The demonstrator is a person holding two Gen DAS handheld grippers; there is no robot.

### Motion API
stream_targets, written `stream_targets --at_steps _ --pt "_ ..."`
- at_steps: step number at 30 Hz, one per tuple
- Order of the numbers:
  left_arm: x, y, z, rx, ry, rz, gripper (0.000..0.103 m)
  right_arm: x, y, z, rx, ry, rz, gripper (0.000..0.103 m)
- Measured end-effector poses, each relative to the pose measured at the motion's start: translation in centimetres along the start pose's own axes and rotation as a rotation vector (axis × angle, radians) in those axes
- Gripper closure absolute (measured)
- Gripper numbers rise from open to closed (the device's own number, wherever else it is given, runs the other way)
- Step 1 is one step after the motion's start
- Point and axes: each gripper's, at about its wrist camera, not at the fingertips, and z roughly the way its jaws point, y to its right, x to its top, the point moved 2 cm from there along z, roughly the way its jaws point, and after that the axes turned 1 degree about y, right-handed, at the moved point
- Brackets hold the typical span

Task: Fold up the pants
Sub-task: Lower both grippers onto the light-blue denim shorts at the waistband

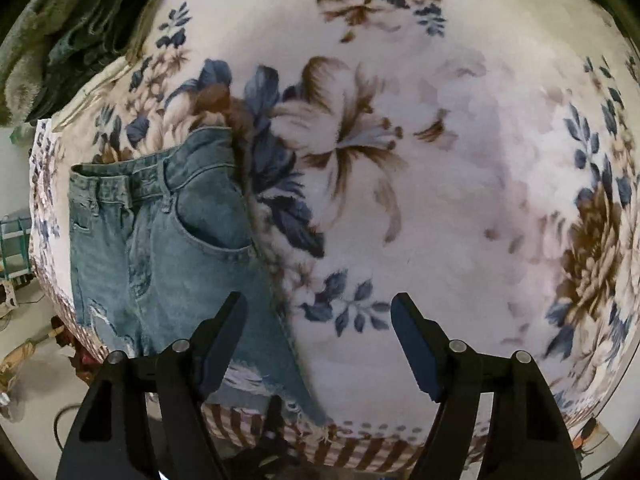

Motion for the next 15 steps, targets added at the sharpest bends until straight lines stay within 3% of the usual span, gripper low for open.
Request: stream_targets --at_steps 6,9,10,11,12,14,15 --pt "0.4 2.4 -0.2 0.071 0.002 0.051 0.0 1.4 0.2 0.6 0.017 -0.029 0.005 0.026" --pt "0.8 1.9 -1.3 0.044 0.01 0.039 0.005 2.5 -0.5 1.9 0.047 -0.054 -0.001 0.026" --pt "0.8 1.6 -1.8 0.032 0.024 0.039 0.016 2.9 -0.9 2.3 0.054 -0.061 0.0 0.026" --pt "0.8 1.5 -2.4 0.021 0.044 0.043 0.036 3.2 -1.1 2.7 0.062 -0.067 -0.002 0.026" --pt "0.8 1.2 -3.4 0.001 0.071 0.053 0.046 3.7 -1.7 3.3 0.075 -0.076 -0.006 0.026" --pt "0.7 0.7 -4.5 -0.038 0.09 0.066 0.082 4.4 -2.7 4.1 0.092 -0.08 -0.019 0.026" --pt "0.8 0.1 -5.5 -0.049 0.103 0.064 0.088 4.8 -3.5 4.5 0.114 -0.075 -0.035 0.026"
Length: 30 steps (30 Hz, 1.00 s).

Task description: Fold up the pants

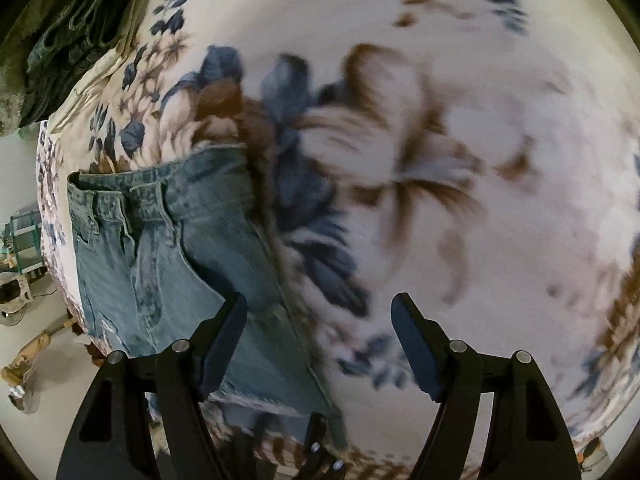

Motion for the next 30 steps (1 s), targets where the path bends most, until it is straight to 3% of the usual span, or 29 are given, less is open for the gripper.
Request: stream_targets --at_steps 3,4,5,8,13,20,23,30 --pt "0.0 -2.4 -2.8 -0.062 0.004 -0.032 0.098 0.8 -1.9 0.9 -0.002 0.015 -0.051 0.029" --pt "-0.2 -3.6 -3.9 -0.091 0.009 -0.042 0.099 1.0 -2.8 1.1 -0.013 0.025 -0.071 0.05" --pt "-0.3 -4.2 -5.1 -0.115 0.014 -0.05 0.1 1.0 -3.2 1.3 -0.029 0.022 -0.079 0.081" --pt "-0.4 -6.7 -9.8 -0.176 0.053 -0.064 0.101 0.5 -4.7 0.4 -0.073 0.055 -0.099 0.094" --pt "-0.9 -13.5 -17.5 -0.263 0.113 -0.117 0.101 -1.2 -7.6 -3.1 -0.089 0.125 -0.12 0.094" --pt "-0.8 -28.1 -24.8 -0.308 0.222 -0.246 0.101 -3.2 -15.8 -8.8 -0.071 0.237 -0.157 0.095" --pt "-0.7 -34.7 -26.0 -0.285 0.252 -0.321 0.102 -3.1 -21.4 -9.5 -0.09 0.273 -0.198 0.095" --pt "-4.3 -47.9 -23.8 -0.22 0.216 -0.538 0.102 -1.5 -34.1 -4.1 -0.158 0.26 -0.283 0.095"
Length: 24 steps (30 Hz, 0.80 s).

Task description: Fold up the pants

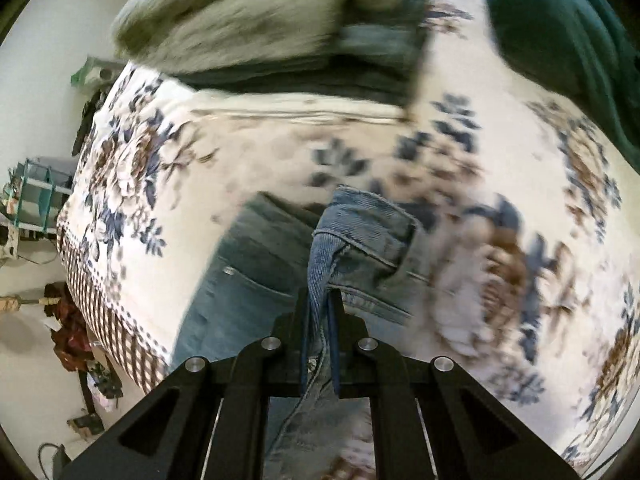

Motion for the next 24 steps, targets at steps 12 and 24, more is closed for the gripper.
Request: stream_targets --at_steps 12,24 --pt "2.7 -13.9 6.5 0.12 -0.059 -0.16 0.102 3.6 -10.5 12.4 -0.16 -0.129 -0.168 0.092" --pt "-1.2 -6.9 6.8 -0.044 -0.065 -0.186 0.05 0.3 -6.2 9.3 0.028 -0.199 -0.06 0.03"
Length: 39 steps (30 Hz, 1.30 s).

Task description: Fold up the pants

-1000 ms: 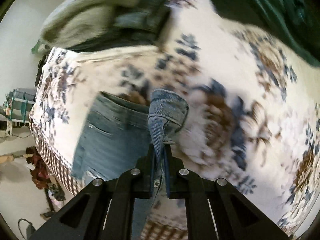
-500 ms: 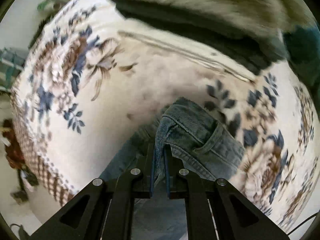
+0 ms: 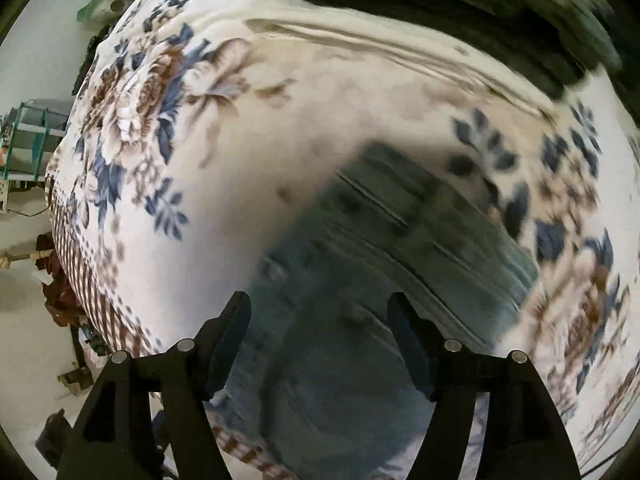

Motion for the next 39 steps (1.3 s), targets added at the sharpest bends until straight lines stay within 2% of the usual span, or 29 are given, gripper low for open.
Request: stream_targets --at_steps 1,2,4,6,7,8,9,10,14,15,18,20,24,26,28,32,36,39 --pt "-1.0 1.3 1.5 -0.008 -0.016 0.018 0.038 -0.6 0.9 -0.1 -0.005 -0.004 0.007 0.03" --pt "-1.8 2.3 2.2 -0.014 -0.036 0.042 0.036 -1.3 2.2 -0.2 -0.02 -0.005 0.018 0.03" --pt "-2.5 3.5 3.9 0.002 -0.062 0.106 0.036 -2.3 4.0 -0.3 -0.033 -0.003 0.036 0.03" --pt "-3.2 4.6 5.6 0.058 -0.065 0.188 0.036 -3.2 6.5 -0.4 -0.032 -0.009 0.08 0.03" --pt "-2.7 5.5 7.6 0.083 -0.069 0.21 0.036 -3.6 7.7 -0.5 -0.03 -0.014 0.109 0.03" --pt "-2.7 5.7 8.3 0.105 -0.062 0.232 0.048 -3.8 8.6 -0.4 -0.029 -0.017 0.13 0.03" --pt "-2.7 5.8 8.5 0.122 -0.05 0.24 0.065 -4.1 9.8 -0.5 -0.023 -0.02 0.155 0.03" --pt "-2.5 5.7 8.5 0.125 -0.04 0.25 0.094 -4.3 10.7 -0.5 -0.02 -0.022 0.17 0.03" --pt "-1.0 4.4 6.5 0.114 0.042 0.255 0.096 -5.1 13.9 -0.5 -0.016 -0.03 0.22 0.03" --pt "-0.4 3.3 5.7 0.11 0.054 0.227 0.096 -5.1 14.4 -0.5 -0.014 -0.032 0.228 0.03" --pt "1.5 2.2 6.6 0.102 0.05 0.142 0.096 -4.8 15.3 -0.7 -0.006 -0.031 0.22 0.03" --pt "2.2 0.6 6.6 0.11 0.044 0.091 0.096 -4.1 15.2 -1.0 0.006 -0.026 0.201 0.03" --pt "1.9 0.3 6.9 0.065 0.033 0.024 0.096 -1.3 13.8 -2.0 0.013 0.013 0.135 0.03" --pt "1.3 2.5 8.5 0.075 0.041 0.023 0.096 0.4 12.8 -2.1 -0.01 0.033 0.09 0.03" --pt "0.7 2.6 8.5 0.083 0.042 0.014 0.096 2.0 12.0 -1.8 -0.022 0.042 0.059 0.03" --pt "-0.7 1.4 8.1 0.093 0.04 -0.016 0.096 5.0 8.7 -0.4 -0.025 0.02 -0.063 0.03" --pt "-1.1 0.4 8.4 0.088 0.033 -0.06 0.096 6.4 5.5 1.9 -0.097 -0.017 -0.197 0.03" --pt "-1.2 -0.3 8.8 0.1 0.031 -0.075 0.096 6.9 4.7 2.1 -0.112 -0.008 -0.212 0.03"
